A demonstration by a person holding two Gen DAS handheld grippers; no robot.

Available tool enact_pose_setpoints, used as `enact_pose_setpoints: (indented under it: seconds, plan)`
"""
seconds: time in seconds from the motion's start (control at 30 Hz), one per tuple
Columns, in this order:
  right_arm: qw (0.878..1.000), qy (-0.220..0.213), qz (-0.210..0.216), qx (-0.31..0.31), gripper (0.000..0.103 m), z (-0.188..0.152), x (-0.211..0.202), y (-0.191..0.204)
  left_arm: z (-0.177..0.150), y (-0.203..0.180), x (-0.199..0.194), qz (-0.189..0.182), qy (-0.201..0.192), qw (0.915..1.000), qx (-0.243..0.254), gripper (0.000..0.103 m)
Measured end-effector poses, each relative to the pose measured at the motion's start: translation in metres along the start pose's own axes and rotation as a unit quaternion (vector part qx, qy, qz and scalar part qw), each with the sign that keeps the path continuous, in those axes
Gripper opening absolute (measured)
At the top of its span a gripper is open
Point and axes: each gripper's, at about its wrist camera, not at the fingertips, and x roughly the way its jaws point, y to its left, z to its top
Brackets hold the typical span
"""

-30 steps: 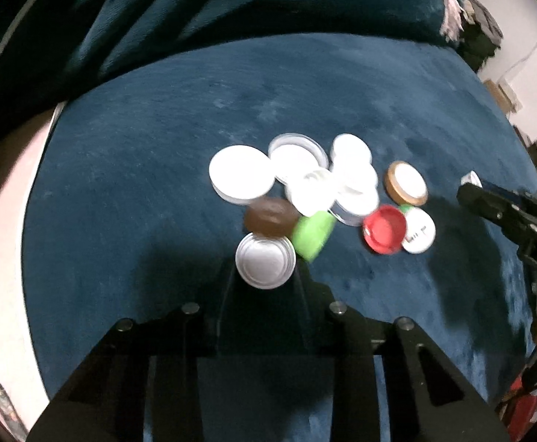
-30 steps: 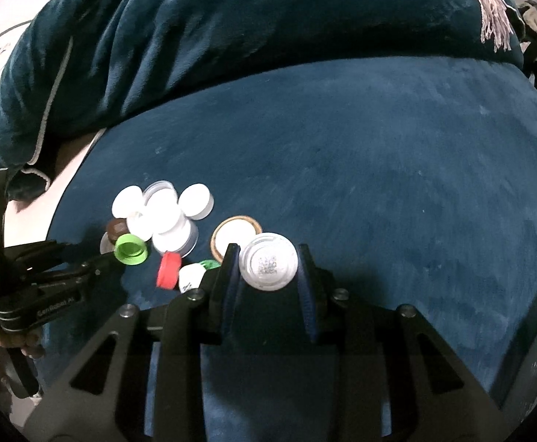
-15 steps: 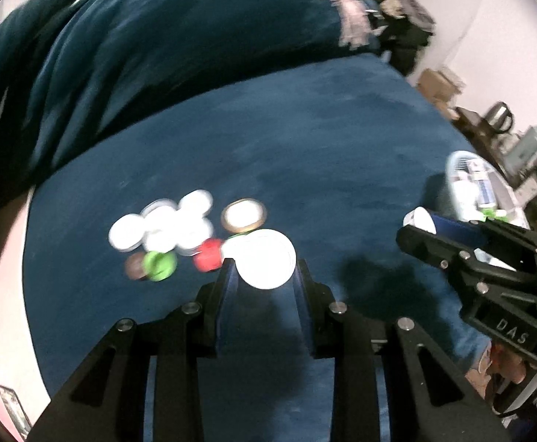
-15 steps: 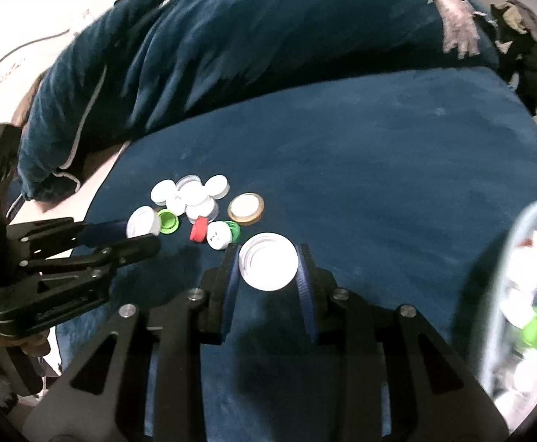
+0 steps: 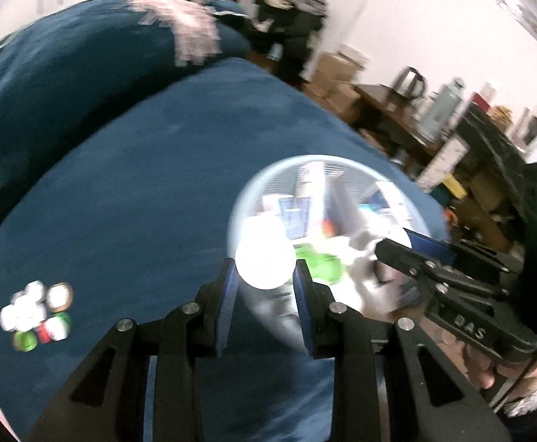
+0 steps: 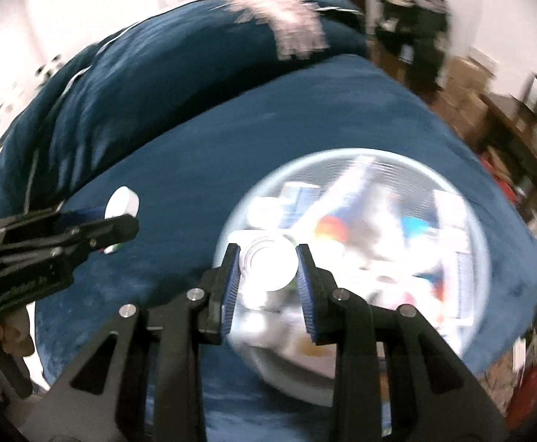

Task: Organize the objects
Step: 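Carry both caps to the mesh basket and open both grippers over it, then move both grippers back over the remaining caps on the bed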

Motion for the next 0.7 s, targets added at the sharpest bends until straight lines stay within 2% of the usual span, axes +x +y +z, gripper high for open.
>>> enact_pose_setpoints:
  seconds: [0.17,0.27,0.3,0.33,0.37,0.4,0.43,0.47,0.5,0.6,0.7]
  plan:
    - [0.998,-0.006,-0.017,0.056,0.031,0.006,-0.01,-0.05,0.009,-0.045,0.027,-0.038,0.016,0.9991,0.011,0.031]
    - [0.997,-0.004,-0.018,0.069,0.031,0.007,-0.011,-0.062,0.008,-0.061,0.045,-0.037,0.034,0.9985,0.02,0.032]
    - [0.997,-0.002,-0.02,0.072,0.031,0.006,-0.011,-0.064,0.006,-0.064,0.05,-0.03,0.04,0.9984,0.026,0.036]
    - [0.997,0.001,-0.022,0.074,0.031,0.006,-0.01,-0.066,0.004,-0.066,0.054,-0.018,0.048,0.9981,0.033,0.056]
    - [0.997,0.004,-0.022,0.078,0.038,0.004,-0.01,-0.072,0.002,-0.067,0.054,-0.005,0.05,0.9979,0.042,0.081]
    - [0.996,0.004,-0.022,0.083,0.057,0.003,-0.011,-0.074,-0.001,-0.065,0.052,0.005,0.046,0.9977,0.049,0.09]
    - [0.996,0.002,-0.023,0.086,0.068,0.001,-0.012,-0.076,-0.002,-0.064,0.047,0.016,0.034,0.9977,0.056,0.096]
    - [0.996,-0.005,-0.024,0.088,0.085,-0.001,-0.015,-0.077,-0.003,-0.061,0.04,0.024,0.02,0.9976,0.062,0.096]
    - [0.996,-0.012,-0.023,0.087,0.093,-0.001,-0.018,-0.077,-0.003,-0.058,0.036,0.031,0.013,0.9972,0.066,0.096]
    - [0.997,-0.022,-0.022,0.07,0.093,-0.002,-0.019,-0.066,-0.003,-0.042,0.017,0.054,0.0,0.9958,0.074,0.101]
    - [0.998,-0.025,-0.01,0.057,0.094,0.0,-0.017,-0.05,-0.005,-0.008,-0.004,0.083,-0.011,0.9943,0.066,0.102]
